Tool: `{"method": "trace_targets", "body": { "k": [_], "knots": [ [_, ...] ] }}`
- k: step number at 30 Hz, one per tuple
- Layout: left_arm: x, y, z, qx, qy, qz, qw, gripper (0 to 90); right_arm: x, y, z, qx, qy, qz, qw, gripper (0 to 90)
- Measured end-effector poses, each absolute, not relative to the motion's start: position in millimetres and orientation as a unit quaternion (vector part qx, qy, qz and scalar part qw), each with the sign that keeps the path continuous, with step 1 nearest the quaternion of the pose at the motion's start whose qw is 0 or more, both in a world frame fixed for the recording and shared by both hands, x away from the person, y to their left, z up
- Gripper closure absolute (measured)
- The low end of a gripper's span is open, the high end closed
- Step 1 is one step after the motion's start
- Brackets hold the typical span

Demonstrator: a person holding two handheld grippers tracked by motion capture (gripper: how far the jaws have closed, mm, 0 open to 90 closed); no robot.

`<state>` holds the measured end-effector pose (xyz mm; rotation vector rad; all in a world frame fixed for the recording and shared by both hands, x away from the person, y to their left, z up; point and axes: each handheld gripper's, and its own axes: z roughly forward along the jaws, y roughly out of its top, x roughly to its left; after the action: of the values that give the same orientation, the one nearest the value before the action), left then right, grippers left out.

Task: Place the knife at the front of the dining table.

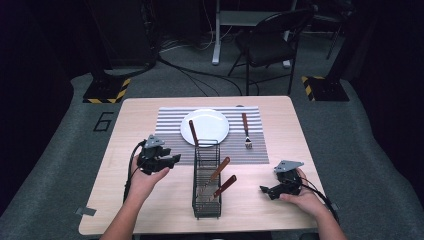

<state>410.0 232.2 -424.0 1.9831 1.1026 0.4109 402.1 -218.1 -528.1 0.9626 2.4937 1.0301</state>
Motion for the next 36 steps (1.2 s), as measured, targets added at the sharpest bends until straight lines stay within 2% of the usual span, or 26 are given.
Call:
{"method": "trace_targets", "body": {
  "k": [11,36],
  "knots": [
    [416,216,-410,0.789,0.421,0.165,0.415,46.3,403,-218,-528,0.328,0.863,0.357,0.139,0.0],
    [436,181,-400,0.793,0.407,0.140,0.430,63.8,406,-216,-528,0.318,0.869,0.357,0.129,0.0]
  ]
}}
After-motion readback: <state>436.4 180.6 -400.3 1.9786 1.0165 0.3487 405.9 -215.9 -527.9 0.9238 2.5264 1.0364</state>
